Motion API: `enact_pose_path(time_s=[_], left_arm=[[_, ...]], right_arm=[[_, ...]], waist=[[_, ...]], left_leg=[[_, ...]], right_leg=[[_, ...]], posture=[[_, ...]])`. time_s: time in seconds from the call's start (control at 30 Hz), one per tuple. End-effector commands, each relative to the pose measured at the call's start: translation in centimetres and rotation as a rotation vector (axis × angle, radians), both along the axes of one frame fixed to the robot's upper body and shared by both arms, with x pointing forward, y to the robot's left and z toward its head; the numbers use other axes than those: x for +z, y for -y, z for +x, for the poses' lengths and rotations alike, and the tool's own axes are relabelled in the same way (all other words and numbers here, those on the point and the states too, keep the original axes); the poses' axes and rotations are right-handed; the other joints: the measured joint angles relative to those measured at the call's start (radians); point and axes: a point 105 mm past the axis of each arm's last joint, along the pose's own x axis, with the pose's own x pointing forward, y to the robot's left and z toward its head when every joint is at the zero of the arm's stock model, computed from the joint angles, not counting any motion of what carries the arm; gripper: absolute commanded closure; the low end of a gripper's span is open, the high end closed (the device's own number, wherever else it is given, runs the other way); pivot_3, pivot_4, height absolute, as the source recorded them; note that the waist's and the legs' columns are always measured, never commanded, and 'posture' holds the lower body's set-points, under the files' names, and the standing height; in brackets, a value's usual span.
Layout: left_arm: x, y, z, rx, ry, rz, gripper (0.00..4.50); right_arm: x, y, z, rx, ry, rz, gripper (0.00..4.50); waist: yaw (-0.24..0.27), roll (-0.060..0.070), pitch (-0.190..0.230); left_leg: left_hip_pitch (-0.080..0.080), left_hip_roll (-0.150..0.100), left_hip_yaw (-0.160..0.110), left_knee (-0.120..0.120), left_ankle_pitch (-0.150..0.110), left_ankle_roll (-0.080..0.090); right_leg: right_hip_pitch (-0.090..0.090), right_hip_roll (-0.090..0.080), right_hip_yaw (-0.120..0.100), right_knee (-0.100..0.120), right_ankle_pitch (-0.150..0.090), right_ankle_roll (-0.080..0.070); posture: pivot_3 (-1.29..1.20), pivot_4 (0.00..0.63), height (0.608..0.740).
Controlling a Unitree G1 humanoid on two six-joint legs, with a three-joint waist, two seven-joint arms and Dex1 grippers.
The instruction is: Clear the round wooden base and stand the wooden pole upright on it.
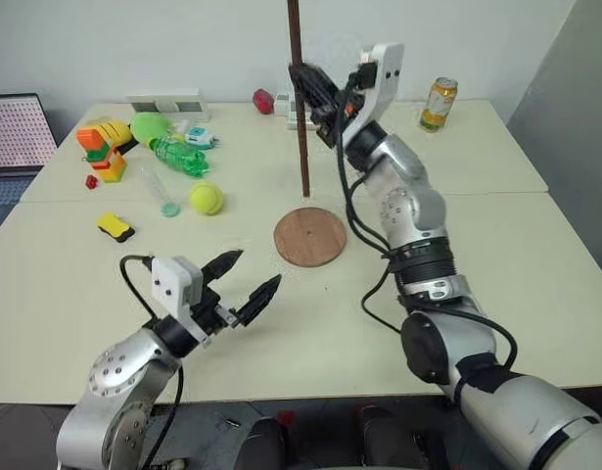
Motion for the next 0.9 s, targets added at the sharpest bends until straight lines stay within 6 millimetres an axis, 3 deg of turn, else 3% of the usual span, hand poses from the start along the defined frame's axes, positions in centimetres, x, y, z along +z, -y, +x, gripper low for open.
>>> enact_pose_path(time_s=[0.03, 0.23, 0.4, 0.9], left_arm=[[1.7, 0.3, -0.6, 0.004, 0.088, 0.013, 0.0], [1.6, -0.9, -0.2, 0.068, 0.091, 0.018, 0.0], [1.2, -0.6, 0.0, 0.062, 0.08, 0.006, 0.0], [1.1, -0.5, -0.4, 0.065, 0.079, 0.006, 0.0]], right_arm=[[-1.4, 0.2, 0.3, -0.081, 0.014, 0.031, 4.32], [-4.1, -0.4, -0.1, -0.106, -0.016, 0.027, 4.32], [-7.8, -1.0, -1.0, -0.111, -0.083, 0.013, 4.32], [-5.5, -3.3, -0.6, -0.084, -0.064, 0.1, 4.32]], waist=[[0.002, 0.0, 0.0], [-0.002, 0.0, 0.0], [-0.005, 0.0, 0.0], [-0.004, 0.0, 0.0]], left_leg=[[0.001, 0.0, 0.0, 0.0, 0.0, 0.0], [0.001, 0.001, 0.001, -0.001, 0.0, 0.0], [0.002, 0.002, 0.001, -0.002, 0.0, 0.0], [0.002, 0.001, 0.002, -0.002, 0.0, 0.0]], right_leg=[[0.001, 0.0, 0.0, 0.0, 0.0, 0.0], [0.0, 0.001, 0.001, 0.0, 0.0, 0.0], [0.0, 0.002, 0.002, 0.001, 0.0, -0.001], [0.0, 0.002, 0.002, 0.0, 0.0, -0.001]], posture=[[0.0, 0.15, 0.74], [0.0, 0.15, 0.74], [0.0, 0.15, 0.74], [0.0, 0.15, 0.74]])
